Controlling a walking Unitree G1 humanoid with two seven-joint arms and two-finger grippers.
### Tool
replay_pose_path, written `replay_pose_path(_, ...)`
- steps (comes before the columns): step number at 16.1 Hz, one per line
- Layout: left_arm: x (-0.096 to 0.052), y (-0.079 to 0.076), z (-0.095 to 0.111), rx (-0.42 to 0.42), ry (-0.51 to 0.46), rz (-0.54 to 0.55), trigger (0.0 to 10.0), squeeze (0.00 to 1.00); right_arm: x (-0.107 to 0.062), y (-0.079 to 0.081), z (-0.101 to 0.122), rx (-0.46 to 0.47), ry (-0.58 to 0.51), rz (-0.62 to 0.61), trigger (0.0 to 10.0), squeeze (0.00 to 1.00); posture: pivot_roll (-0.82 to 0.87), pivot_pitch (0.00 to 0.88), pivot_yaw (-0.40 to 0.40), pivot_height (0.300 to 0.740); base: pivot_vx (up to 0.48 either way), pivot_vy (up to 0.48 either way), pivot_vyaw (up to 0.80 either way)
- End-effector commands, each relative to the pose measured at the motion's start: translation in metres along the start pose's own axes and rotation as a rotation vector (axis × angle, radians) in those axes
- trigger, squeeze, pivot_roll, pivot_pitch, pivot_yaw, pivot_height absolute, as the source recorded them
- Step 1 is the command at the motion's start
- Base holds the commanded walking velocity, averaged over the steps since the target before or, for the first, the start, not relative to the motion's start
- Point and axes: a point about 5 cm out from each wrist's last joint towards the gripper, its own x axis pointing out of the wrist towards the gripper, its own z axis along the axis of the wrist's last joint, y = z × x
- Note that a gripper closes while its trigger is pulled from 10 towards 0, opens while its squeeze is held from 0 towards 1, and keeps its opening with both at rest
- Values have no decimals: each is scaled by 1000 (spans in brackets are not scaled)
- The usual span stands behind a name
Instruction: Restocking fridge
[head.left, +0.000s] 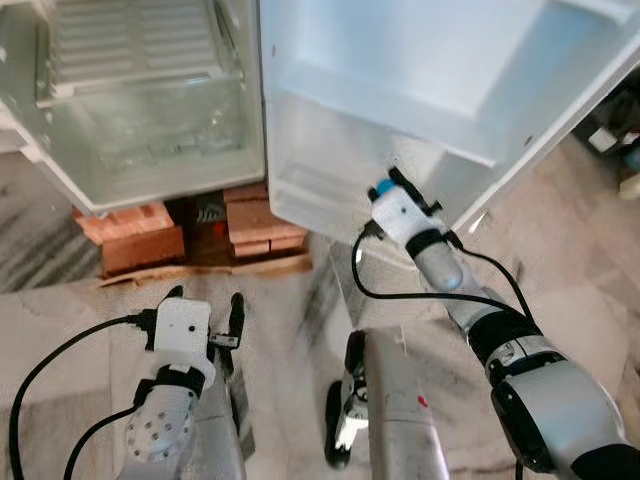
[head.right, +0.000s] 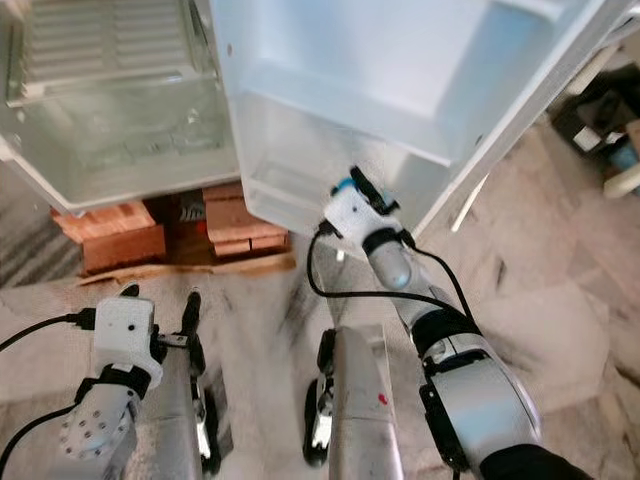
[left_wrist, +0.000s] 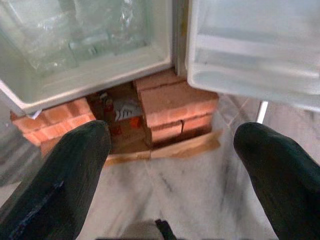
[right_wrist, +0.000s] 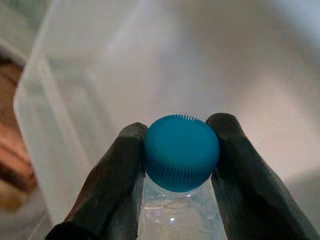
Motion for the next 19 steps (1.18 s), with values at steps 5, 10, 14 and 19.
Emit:
replay_pose_path(5,-7,3,-1,15,42,1,10000,0,-27,1,-48,161,280,-73,10000,0,212,362,-96,583,0,0,0)
replay_pose_path(10,-2,4,-2,24,57,-3,10000,0,-41,-13,-75,239,487,-183,10000,0,208,349,-88,583,0,0,0)
replay_pose_path(14,2,4,-4,25,66,1,10000,0,-43,-15,-78,247,529,-179,10000,1000,210,334,-96,583,0,0,0)
replay_pose_path(19,7,5,-7,26,75,11,10000,0,-27,-34,-62,178,432,-254,10000,1000,207,309,-100,583,0,0,0)
